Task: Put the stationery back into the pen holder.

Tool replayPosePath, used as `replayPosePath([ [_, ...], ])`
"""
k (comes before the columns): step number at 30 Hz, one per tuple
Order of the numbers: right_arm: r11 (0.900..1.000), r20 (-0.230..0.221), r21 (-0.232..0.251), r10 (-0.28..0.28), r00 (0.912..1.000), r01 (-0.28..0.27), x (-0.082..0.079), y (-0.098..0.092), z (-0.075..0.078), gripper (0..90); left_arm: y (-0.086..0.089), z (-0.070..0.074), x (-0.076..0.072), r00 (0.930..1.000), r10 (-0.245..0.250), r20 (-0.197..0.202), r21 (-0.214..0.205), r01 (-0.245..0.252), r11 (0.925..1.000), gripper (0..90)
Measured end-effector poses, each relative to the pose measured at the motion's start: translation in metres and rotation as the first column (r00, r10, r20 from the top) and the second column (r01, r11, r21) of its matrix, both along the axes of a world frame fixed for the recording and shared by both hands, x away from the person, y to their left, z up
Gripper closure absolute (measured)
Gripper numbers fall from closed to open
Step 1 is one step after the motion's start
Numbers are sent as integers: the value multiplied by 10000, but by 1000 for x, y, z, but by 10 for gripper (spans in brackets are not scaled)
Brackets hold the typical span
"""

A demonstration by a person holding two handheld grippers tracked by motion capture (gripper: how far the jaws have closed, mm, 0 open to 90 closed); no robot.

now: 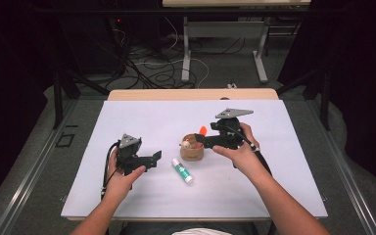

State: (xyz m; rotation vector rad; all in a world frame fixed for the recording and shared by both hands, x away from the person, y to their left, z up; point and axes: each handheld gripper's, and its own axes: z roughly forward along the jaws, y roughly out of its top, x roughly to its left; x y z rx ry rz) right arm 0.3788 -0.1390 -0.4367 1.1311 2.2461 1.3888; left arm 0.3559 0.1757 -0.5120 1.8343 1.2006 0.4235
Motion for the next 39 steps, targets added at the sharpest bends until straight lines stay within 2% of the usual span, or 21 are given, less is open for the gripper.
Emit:
replayPosePath([
  [11, 9970, -80, -354, 686, 9976, -688, -19, 8, 4, 229, 0, 0, 0, 10000, 1, -40, -24, -1, 10000, 21],
  [17, 9944, -343, -441, 950, 9949, -965, -27, 13, 1, 242, 0, 0, -1, 10000, 7, -44, -13, -7, 10000, 21],
  [28, 9890, -784, -712, 1242, 9892, -1299, -33, 24, -14, 238, 0, 0, -1, 10000, -24, -78, -5, 24, 10000, 24],
  [35, 9804, -1428, -1075, 1493, 9784, -1653, -34, 35, -28, 239, -1, 0, -1, 10000, -37, -75, 2, 37, 10000, 24],
  [39, 9795, -1732, -1195, 1404, 9748, -1623, -35, 41, -36, 253, 0, 0, -1, 10000, -42, -79, 1, 42, 10000, 24],
])
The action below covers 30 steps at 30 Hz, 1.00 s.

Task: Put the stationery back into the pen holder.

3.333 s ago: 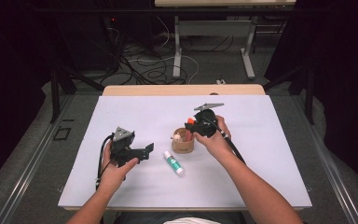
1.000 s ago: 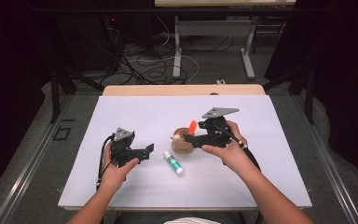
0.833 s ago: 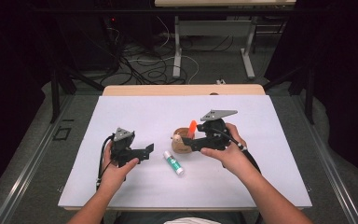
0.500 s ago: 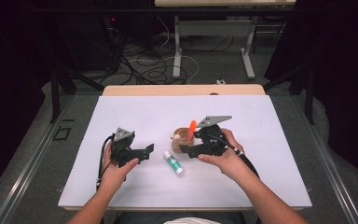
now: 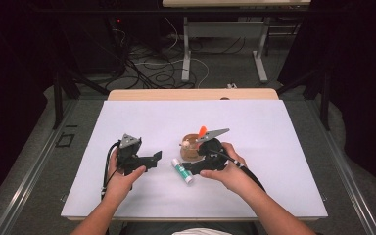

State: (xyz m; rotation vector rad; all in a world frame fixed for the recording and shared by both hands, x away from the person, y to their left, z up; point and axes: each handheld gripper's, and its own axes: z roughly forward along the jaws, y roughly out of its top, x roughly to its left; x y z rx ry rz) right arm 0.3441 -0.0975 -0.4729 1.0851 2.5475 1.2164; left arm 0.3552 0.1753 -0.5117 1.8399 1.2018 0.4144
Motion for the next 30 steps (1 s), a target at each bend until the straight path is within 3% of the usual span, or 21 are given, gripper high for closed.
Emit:
replayPosePath([
  [4, 9993, -225, -362, 119, 9997, -127, 1, 4, -7, 254, 0, 0, 0, 10000, 4, -7, -20, -4, 10000, 25],
  [9, 9993, -245, -357, 64, 9997, -73, 2, 11, -14, 254, 0, 0, 0, 10000, -17, -36, -46, 17, 10000, 28],
  [10, 9979, -536, -638, 62, 9985, -96, 3, 12, -14, 255, 0, 0, 0, 10000, -18, -42, -49, 18, 10000, 29],
  [11, 9984, -455, -561, 10, 9990, -36, 3, 13, -16, 262, 0, 0, 0, 10000, -22, -51, -52, 22, 10000, 30],
  [17, 9951, -1148, -988, -19, 9934, -95, 5, 20, -20, 369, 0, 0, 0, 10000, -12, -68, -100, 11, 9999, 40],
  [19, 9945, -1168, -1043, 1, 9932, -124, 6, 22, -23, 396, 1, 0, 0, 10000, -18, -70, -104, 18, 9999, 42],
  [20, 9934, -1431, -1150, -173, 9896, 7, 6, 24, -23, 408, 1, 0, 0, 10000, -16, -55, -115, 15, 9999, 43],
  [24, 9916, -1481, -1271, 60, 9890, -251, 8, 27, -27, 455, 1, 1, 0, 10000, 0, -71, -108, -1, 9999, 44],
  [27, 9881, -1771, -1537, -204, 9840, -72, 7, 30, -29, 475, 1, 0, 0, 10000, -3, -82, -115, 2, 9999, 45],
  [28, 9915, -1527, -1300, -97, 9882, -103, 8, 30, -32, 478, 1, 0, 0, 10000, 0, -84, -122, -1, 9999, 46],
  [29, 9851, -1718, -1698, -34, 9851, -262, 9, 30, -31, 485, 1, 0, 0, 10000, -31, -60, -78, 31, 10000, 46],
  [30, 9853, -1655, -1695, -49, 9862, -236, 9, 30, -32, 494, 1, 0, 0, 10000, -39, -64, -69, 39, 10000, 47],
])
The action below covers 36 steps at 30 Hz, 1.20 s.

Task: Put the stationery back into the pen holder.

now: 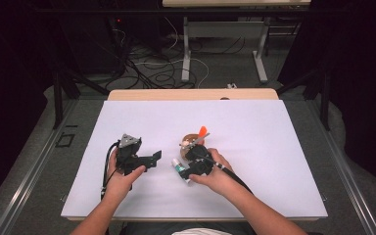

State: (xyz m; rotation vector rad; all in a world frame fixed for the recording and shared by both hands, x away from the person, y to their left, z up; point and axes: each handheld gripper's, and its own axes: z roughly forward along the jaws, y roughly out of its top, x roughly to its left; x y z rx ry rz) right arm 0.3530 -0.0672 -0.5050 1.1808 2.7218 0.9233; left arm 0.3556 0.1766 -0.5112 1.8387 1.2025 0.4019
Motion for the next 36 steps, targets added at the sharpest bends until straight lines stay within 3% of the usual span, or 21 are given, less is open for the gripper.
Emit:
replayPosePath([
  [7, 9996, -288, -286, -75, 9996, 67, 3, 5, -7, 538, 0, 0, 0, 10000, -15, -20, 5, 15, 10000, 50],
  [9, 9980, -797, -512, -411, 9960, 371, 3, 7, -8, 548, -1, 0, 0, 10000, 21, -47, -64, -21, 10000, 51],
  [12, 9974, -927, -611, -433, 9948, 377, 5, 9, -11, 563, -1, 0, 0, 10000, 31, -67, -64, -32, 10000, 52],
  [13, 9989, -727, -313, -375, 9967, 353, 6, 9, -15, 565, -1, 0, 0, 10000, 27, -72, -65, -28, 10000, 52],
  [14, 9970, -963, -655, -475, 9942, 413, 6, 10, -13, 569, 0, 0, 0, 10000, 21, -79, -58, -22, 10000, 52],
  [16, 9967, -1000, -742, -411, 9941, 337, 7, 10, -15, 570, 0, -1, 0, 10000, 20, -91, -63, -21, 10000, 52],
  [19, 9961, -1179, -810, -446, 9920, 351, 9, 11, -17, 570, 0, 0, 0, 10000, 15, -81, -68, -15, 10000, 52],
  [21, 9971, -996, -669, -439, 9941, 374, 9, 12, -21, 569, 0, 0, 0, 10000, 7, -82, -64, -8, 10000, 52],
  [23, 9946, -1240, -994, -414, 9914, 291, 10, 12, -20, 572, 0, -1, 0, 10000, 6, -93, -56, -7, 10000, 52],
  [36, 9925, -1349, -1184, -450, 9898, 290, 13, 15, -26, 599, 0, -1, 0, 9999, -1, -102, -60, 0, 10000, 52],
])
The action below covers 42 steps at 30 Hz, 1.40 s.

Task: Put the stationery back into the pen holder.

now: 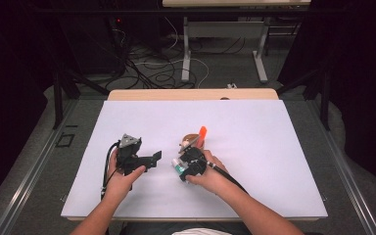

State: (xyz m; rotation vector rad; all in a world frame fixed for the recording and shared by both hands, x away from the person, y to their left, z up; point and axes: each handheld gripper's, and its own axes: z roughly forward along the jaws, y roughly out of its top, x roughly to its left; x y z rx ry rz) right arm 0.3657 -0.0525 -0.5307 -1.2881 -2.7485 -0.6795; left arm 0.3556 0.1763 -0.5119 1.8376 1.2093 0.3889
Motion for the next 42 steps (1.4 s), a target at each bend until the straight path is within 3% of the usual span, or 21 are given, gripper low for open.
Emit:
replayPosePath([
  [26, 9993, -282, 28, -377, 9989, 378, 4, 0, -2, 657, 0, 0, 0, 10000, 5, -24, -21, -5, 10000, 52],
  [27, 9927, 446, 967, -760, 9961, 714, 2, 2, -10, 658, 0, 0, 0, 10000, 12, -23, -23, -12, 10000, 52],
  [28, 9994, -203, -62, -344, 9992, 343, 4, 0, -1, 658, 0, 0, 0, 10000, 14, -23, -21, -14, 10000, 52],
  [29, 9994, -469, -188, -302, 9984, 293, 4, 0, 0, 659, 1, 0, 0, 10000, 22, -30, -29, -23, 10000, 52],
  [30, 9973, -844, -732, -149, 9963, 87, 6, -1, 4, 659, 1, 0, 0, 10000, 24, -17, -31, -24, 10000, 52],
  [31, 9979, -824, -634, 80, 9966, -132, 8, -3, 4, 659, 1, 0, 0, 10000, 23, -28, -37, -23, 10000, 52],
  [32, 9887, 294, 1135, -1017, 9944, 978, 2, 2, -11, 660, 1, 0, 0, 10000, 36, -33, -75, -36, 10000, 53],
  [33, 9866, 348, 1288, -1052, 9938, 999, 2, 2, -12, 660, 2, 1, 0, 10000, 51, -62, -120, -52, 9999, 58],
  [34, 9914, -170, 765, -1049, 9943, 1059, 1, 2, -6, 660, 2, 1, 0, 10000, 48, -68, -144, -49, 9999, 61],
  [35, 9980, -372, 233, -587, 9976, 596, 3, -1, -1, 660, 2, 1, 0, 10000, 42, -88, -137, -43, 9999, 63],
  [36, 9969, -161, 510, -585, 9982, 592, 2, -1, -3, 660, 2, 1, 0, 10000, 44, -88, -124, -45, 9999, 64],
  [37, 9982, -299, 297, -518, 9982, 527, 2, -2, 0, 660, 2, 2, 0, 10000, 57, -77, -118, -58, 9999, 64],
  [42, 9970, -99, 659, -388, 9992, 393, 0, -5, 5, 660, 4, 3, 1, 9998, 108, -190, -366, -115, 9993, 64],
])
